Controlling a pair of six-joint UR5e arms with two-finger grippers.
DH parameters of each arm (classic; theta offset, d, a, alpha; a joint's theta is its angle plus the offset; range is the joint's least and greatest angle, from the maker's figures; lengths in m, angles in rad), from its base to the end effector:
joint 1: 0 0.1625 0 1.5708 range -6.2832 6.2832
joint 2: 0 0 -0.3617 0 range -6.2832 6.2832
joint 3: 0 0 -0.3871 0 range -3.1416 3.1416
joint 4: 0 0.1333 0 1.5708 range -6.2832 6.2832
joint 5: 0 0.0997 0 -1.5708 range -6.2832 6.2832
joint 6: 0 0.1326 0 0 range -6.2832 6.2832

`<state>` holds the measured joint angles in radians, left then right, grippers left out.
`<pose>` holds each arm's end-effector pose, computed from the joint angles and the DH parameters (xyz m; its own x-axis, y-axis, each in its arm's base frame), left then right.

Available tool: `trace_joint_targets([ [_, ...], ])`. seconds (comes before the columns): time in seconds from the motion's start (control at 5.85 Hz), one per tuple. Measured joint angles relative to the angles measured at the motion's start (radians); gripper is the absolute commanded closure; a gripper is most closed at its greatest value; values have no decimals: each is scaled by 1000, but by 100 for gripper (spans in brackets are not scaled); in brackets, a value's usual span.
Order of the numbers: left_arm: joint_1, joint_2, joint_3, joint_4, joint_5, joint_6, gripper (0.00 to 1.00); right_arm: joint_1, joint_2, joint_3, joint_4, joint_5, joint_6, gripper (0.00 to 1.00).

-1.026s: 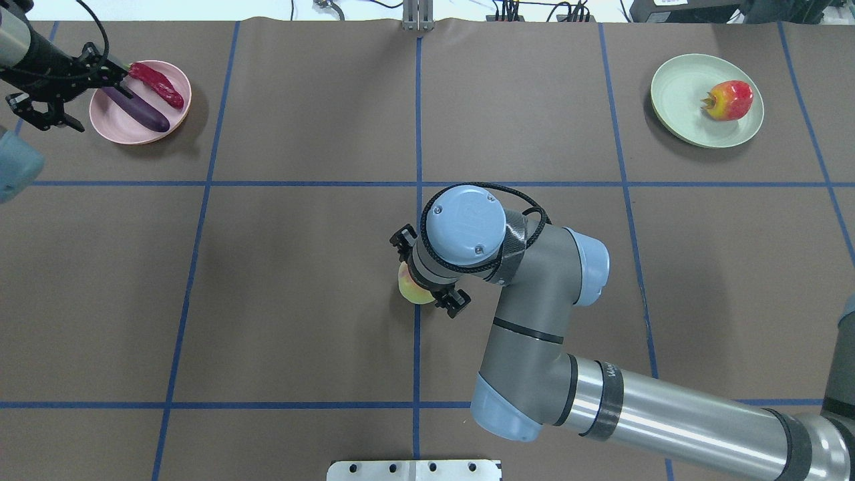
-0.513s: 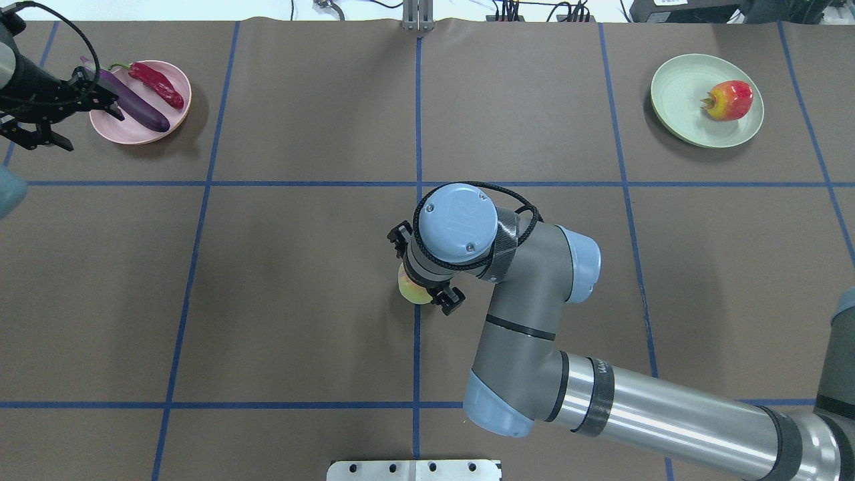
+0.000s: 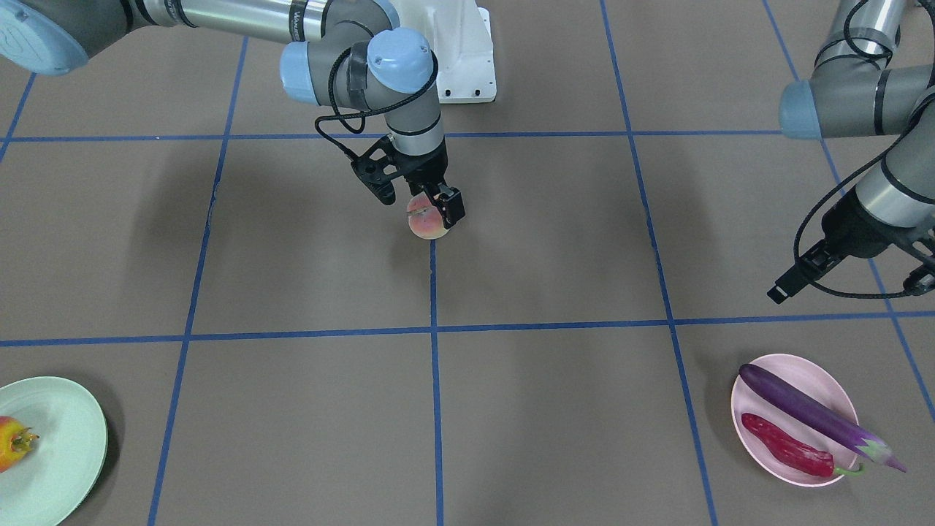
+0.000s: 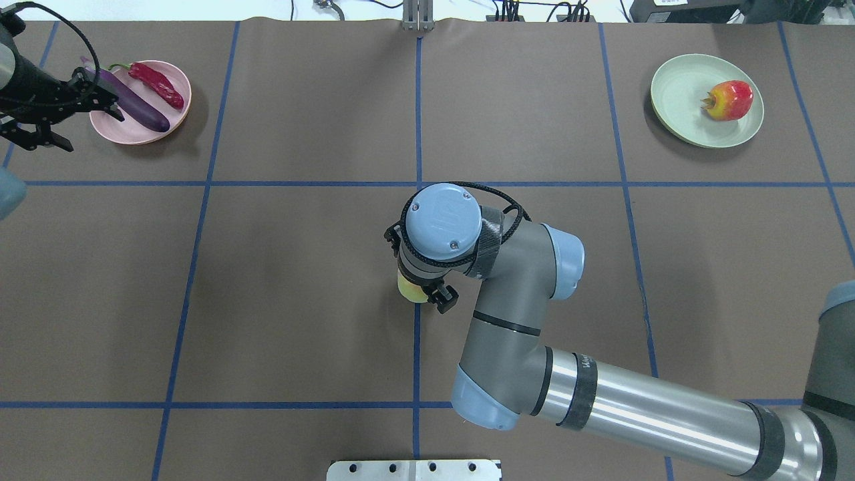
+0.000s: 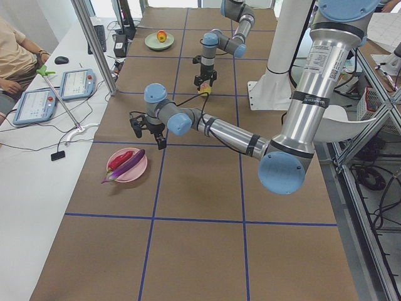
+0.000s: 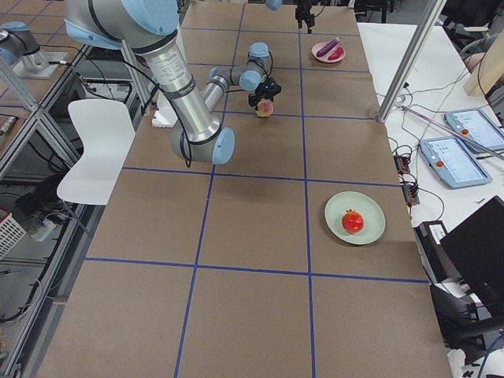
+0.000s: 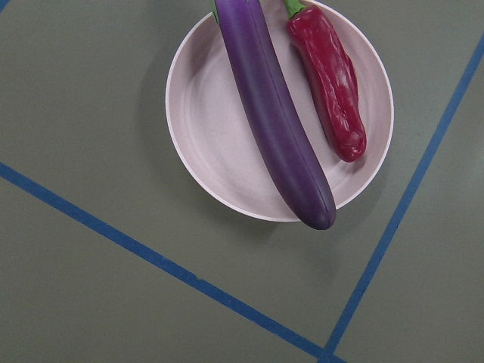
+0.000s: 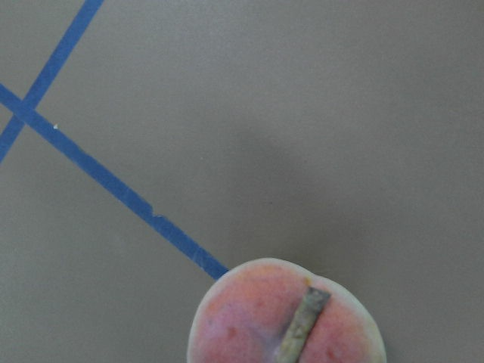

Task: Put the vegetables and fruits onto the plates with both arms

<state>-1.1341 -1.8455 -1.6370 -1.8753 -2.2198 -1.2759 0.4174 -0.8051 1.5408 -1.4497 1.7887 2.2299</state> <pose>0.2082 -0.5717 0.4056 0.4884 -0.4990 -0.7159 0.4454 0.8480 -0.2871 -0.5982 -0.3797 0.1729 0.3223 0.7970 0.5108 -0.5614 0.5954 -0.5747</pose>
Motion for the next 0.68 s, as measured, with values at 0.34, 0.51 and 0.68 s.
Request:
trace_joint_targets([
  [0.34, 0, 0, -1, -1, 0, 0, 0, -4, -2, -4, 5, 0, 2, 100],
  [0.51, 0, 0, -3, 0, 0, 0, 0, -3, -6, -5, 25, 2, 0, 100],
  [0.68, 1, 0, -6, 0, 0, 0, 0, 20, -10, -2, 41, 16, -10, 100],
])
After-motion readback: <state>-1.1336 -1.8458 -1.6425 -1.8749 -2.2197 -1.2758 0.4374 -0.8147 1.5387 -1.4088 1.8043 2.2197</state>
